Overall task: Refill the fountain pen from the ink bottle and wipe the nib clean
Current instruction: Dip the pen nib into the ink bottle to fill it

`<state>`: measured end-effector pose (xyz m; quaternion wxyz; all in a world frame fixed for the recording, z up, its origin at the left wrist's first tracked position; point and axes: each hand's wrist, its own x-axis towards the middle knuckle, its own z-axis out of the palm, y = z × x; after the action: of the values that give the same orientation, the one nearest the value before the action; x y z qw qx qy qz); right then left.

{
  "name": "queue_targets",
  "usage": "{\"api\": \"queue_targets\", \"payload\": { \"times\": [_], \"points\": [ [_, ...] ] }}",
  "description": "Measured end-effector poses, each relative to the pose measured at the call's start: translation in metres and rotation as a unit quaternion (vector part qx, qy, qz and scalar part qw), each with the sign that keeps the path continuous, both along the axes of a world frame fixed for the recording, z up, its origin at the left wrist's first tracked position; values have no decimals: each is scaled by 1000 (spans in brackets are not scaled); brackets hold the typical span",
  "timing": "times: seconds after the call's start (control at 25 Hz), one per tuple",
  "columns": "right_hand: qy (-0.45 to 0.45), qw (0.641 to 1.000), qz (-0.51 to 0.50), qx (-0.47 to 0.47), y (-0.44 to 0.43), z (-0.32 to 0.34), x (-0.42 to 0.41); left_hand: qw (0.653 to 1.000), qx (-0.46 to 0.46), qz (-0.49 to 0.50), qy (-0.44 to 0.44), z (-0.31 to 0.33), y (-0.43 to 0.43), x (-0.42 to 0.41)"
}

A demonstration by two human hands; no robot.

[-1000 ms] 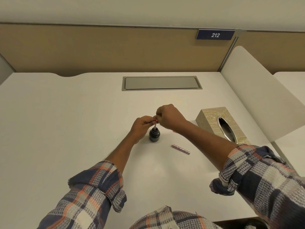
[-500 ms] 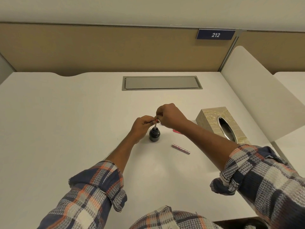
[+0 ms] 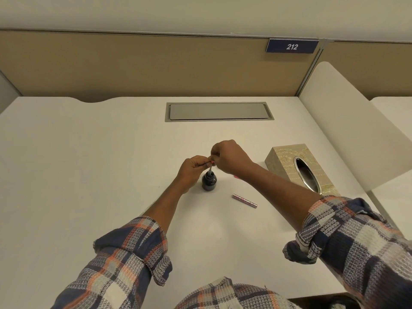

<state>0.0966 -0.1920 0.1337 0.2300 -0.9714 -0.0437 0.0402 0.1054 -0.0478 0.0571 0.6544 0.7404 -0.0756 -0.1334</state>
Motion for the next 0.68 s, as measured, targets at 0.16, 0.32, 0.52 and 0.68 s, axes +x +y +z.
{"api": "queue_targets", "payload": {
  "times": [0.16, 0.32, 0.52, 0.68],
  "points": [
    [-9, 1000, -2, -30, 1, 3, -2, 1000, 1, 1, 1, -1, 0, -1],
    [5, 1000, 1, 14, -1, 4, -2, 1000, 2, -1, -7, 1, 1, -1],
    [6, 1000, 5, -21, 0, 2, 0, 1000, 9, -6, -7, 0, 0, -1],
    [-7, 999, 2, -47, 1, 2, -2, 1000, 17, -3, -5, -1, 0, -1]
  ]
}}
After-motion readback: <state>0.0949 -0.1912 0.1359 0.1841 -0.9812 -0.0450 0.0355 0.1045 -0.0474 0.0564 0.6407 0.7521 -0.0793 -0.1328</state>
